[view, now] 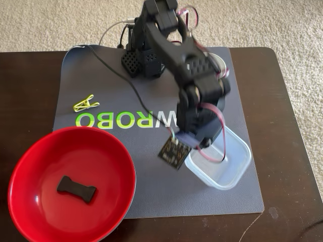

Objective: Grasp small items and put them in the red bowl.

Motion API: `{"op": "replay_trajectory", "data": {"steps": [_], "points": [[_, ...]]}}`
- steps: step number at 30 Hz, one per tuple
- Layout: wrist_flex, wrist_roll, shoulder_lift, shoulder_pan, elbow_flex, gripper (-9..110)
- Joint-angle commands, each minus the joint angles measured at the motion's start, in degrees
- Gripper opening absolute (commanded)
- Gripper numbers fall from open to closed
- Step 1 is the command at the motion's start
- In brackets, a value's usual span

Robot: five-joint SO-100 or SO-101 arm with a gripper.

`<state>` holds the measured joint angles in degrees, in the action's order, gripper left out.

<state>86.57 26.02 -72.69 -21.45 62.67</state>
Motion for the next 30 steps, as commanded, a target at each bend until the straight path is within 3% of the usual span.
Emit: {"op": "replay_trajectory", "data": {"steps": [1,8,13,20,25,30], "points": [[-0.4,0.5,-11.0,-0.1,-4.7,0],[0.9,-5.5,-19.2,11.2,-9.8,0],[1.8,-9.7,-21.2,29.4,-9.8,0],[1.5,-7.8,-13.6,51.7,-9.8,0],[0.7,-4.5,-3.3,54.9,-9.1,0],[-2.6,-1.8,0.3,51.8,-9.7,0]]}}
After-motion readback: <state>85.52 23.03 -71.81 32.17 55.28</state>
